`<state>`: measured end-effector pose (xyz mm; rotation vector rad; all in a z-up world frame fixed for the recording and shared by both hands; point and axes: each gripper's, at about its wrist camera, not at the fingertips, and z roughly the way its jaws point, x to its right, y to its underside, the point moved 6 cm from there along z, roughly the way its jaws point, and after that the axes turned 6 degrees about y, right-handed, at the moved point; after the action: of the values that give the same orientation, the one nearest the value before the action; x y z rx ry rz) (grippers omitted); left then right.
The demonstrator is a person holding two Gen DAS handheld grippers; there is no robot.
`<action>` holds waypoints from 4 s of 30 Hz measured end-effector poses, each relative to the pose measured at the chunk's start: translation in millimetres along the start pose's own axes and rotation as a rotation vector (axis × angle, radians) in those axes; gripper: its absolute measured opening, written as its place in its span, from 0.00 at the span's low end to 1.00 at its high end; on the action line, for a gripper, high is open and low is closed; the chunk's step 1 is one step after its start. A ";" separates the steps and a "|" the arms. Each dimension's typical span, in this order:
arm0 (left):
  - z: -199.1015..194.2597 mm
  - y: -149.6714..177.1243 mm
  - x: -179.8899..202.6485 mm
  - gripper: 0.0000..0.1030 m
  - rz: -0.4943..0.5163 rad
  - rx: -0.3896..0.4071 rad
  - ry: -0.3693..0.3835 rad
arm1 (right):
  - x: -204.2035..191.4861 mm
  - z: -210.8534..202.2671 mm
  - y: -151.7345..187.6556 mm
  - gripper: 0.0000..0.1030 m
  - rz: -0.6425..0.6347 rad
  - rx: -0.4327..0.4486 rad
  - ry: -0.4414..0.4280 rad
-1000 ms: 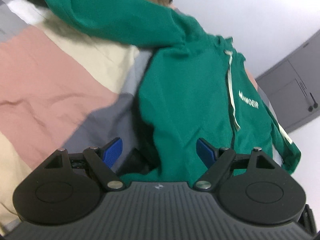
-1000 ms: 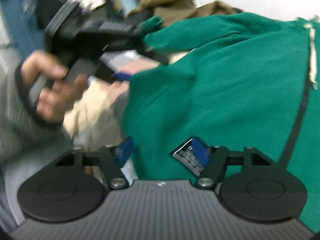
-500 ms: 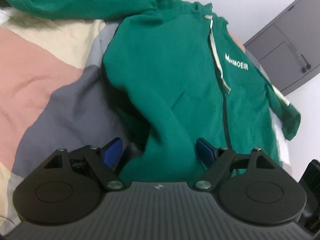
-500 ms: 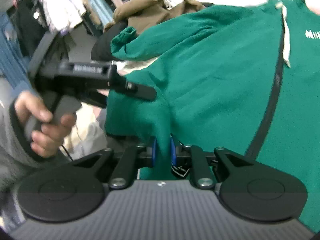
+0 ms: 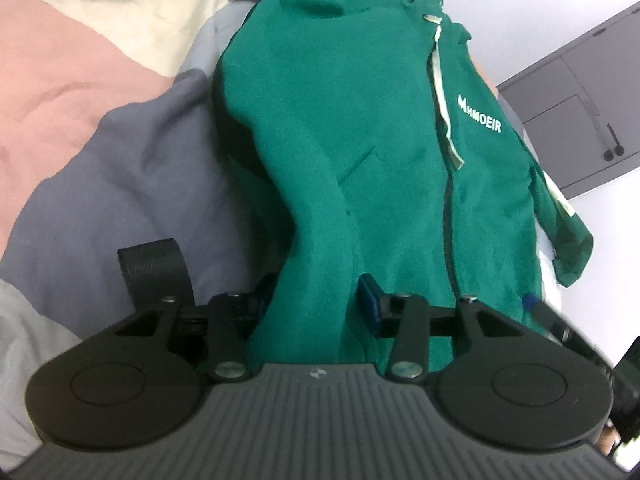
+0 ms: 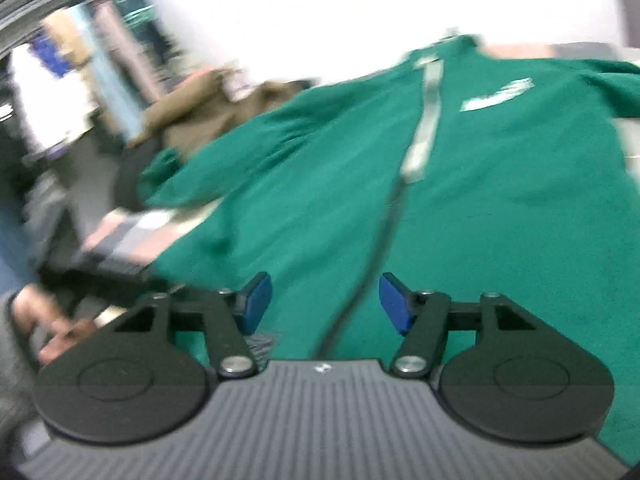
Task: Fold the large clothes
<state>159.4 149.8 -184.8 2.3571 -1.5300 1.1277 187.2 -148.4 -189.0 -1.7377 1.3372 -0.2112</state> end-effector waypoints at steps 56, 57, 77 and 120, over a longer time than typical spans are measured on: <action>-122.3 30.0 51.0 0.72 0.145 0.192 -0.258 | 185.1 -102.0 -26.8 0.74 0.415 -0.173 0.463; -126.3 27.0 60.3 0.74 0.177 0.217 -0.269 | 189.3 -105.1 -32.5 0.74 0.403 -0.158 0.469; 46.7 -11.7 147.5 0.79 0.474 0.269 -0.224 | 384.8 -95.0 -101.5 0.74 0.268 0.248 0.846; 39.9 -14.4 131.4 0.79 0.401 0.270 0.052 | 202.1 -139.3 -236.4 0.11 -0.016 -0.014 0.629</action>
<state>220.3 40.9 -125.8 2.2057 -2.0053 1.5541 344.7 -392.7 -11.1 -1.7627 1.7627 -0.8106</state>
